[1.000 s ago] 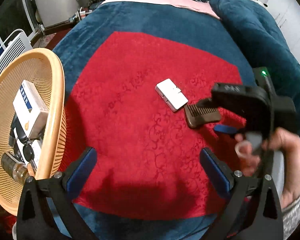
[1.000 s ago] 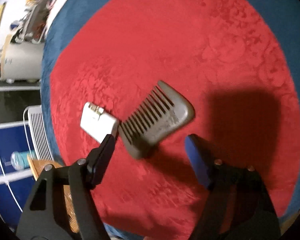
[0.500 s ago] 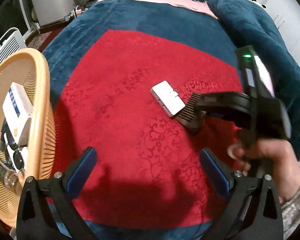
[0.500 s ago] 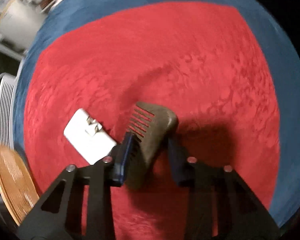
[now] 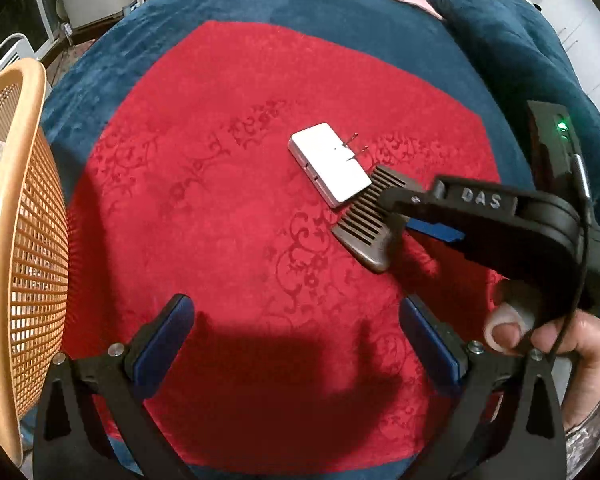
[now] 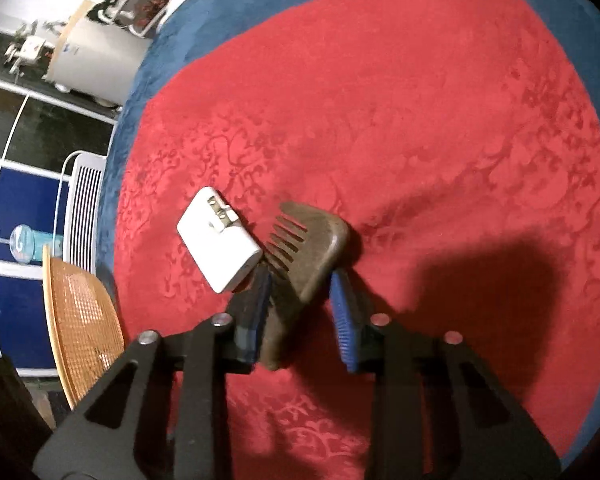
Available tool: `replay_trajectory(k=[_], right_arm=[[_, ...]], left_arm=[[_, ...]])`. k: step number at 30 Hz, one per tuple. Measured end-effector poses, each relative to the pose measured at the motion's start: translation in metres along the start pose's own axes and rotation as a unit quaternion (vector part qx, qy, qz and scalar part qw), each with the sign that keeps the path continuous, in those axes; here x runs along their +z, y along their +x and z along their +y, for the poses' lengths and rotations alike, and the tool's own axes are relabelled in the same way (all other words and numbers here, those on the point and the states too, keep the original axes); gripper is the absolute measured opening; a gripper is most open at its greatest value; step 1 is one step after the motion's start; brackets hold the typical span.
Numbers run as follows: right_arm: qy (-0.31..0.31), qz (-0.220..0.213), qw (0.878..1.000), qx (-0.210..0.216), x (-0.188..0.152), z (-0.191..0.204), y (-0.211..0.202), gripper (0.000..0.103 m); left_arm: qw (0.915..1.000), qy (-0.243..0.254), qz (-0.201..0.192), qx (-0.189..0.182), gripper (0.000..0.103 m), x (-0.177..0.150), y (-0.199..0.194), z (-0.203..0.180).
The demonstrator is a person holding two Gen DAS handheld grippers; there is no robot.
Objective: Organize rigid objects
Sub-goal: 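Grasp the brown wooden comb with the right tool while the left tool grasps the white card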
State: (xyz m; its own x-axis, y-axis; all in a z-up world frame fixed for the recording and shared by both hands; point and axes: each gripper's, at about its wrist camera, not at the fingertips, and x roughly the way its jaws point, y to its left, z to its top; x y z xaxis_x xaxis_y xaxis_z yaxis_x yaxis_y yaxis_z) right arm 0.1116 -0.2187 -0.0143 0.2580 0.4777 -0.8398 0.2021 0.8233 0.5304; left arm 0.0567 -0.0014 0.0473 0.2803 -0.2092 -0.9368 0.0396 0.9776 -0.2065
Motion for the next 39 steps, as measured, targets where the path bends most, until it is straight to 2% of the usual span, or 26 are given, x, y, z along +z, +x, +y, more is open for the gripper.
replay_trajectory(k=[3, 4, 5, 8, 12, 15, 16, 18, 20, 23, 27, 30, 33, 39], right_arm=[[0.005, -0.002, 1.000, -0.008, 0.000, 0.007, 0.008, 0.044], [-0.004, -0.004, 1.000, -0.013, -0.002, 0.010, 0.010, 0.038], [-0.021, -0.008, 0.999, -0.025, -0.003, 0.014, 0.010, 0.027], [-0.027, -0.014, 1.000, 0.003, -0.001, 0.015, 0.002, 0.019], [-0.042, -0.031, 0.999, 0.007, 0.000, 0.015, -0.019, 0.015], [-0.065, -0.045, 0.997, -0.021, -0.002, 0.020, -0.039, 0.013], [-0.077, -0.050, 0.995, -0.042, -0.003, 0.022, -0.048, 0.012], [-0.098, -0.048, 0.991, -0.078, 0.000, 0.030, -0.050, 0.012], [-0.110, -0.038, 0.989, -0.087, 0.003, 0.032, -0.043, 0.013], [-0.100, -0.030, 0.991, -0.084, 0.008, 0.027, -0.029, 0.015], [-0.056, -0.015, 0.997, -0.054, 0.007, 0.006, -0.005, 0.019], [-0.013, -0.026, 0.999, -0.022, 0.003, -0.011, -0.013, 0.017], [-0.003, -0.051, 0.998, -0.031, -0.004, -0.023, -0.028, 0.016], [0.014, -0.049, 0.999, -0.012, -0.011, -0.039, -0.026, 0.018]], left_arm=[[1.0000, -0.004, 0.007, 0.001, 0.102, 0.002, 0.005, 0.000], [1.0000, -0.004, 0.008, 0.002, 0.102, 0.002, 0.006, 0.000], [1.0000, -0.004, 0.009, 0.002, 0.102, 0.003, 0.008, -0.001], [1.0000, -0.002, 0.008, 0.004, 0.102, 0.005, 0.009, -0.003], [0.9999, 0.000, 0.010, 0.005, 0.102, 0.008, 0.010, -0.004], [0.9999, 0.001, 0.011, 0.006, 0.102, 0.007, 0.012, -0.006], [0.9999, 0.003, 0.012, 0.007, 0.102, 0.008, 0.014, -0.005], [0.9999, 0.005, 0.014, 0.009, 0.102, 0.009, 0.017, -0.007], [0.9998, 0.004, 0.015, 0.009, 0.102, 0.010, 0.019, -0.009], [0.9999, 0.002, 0.013, 0.009, 0.102, 0.015, 0.025, -0.014], [0.9998, -0.002, 0.005, 0.016, 0.102, 0.024, 0.029, -0.016], [0.9998, -0.009, -0.001, 0.016, 0.102, 0.033, 0.033, -0.018], [0.9997, -0.005, -0.008, 0.024, 0.102, 0.049, 0.042, -0.023], [0.9987, -0.003, -0.011, 0.049, 0.099, 0.082, 0.066, -0.042]])
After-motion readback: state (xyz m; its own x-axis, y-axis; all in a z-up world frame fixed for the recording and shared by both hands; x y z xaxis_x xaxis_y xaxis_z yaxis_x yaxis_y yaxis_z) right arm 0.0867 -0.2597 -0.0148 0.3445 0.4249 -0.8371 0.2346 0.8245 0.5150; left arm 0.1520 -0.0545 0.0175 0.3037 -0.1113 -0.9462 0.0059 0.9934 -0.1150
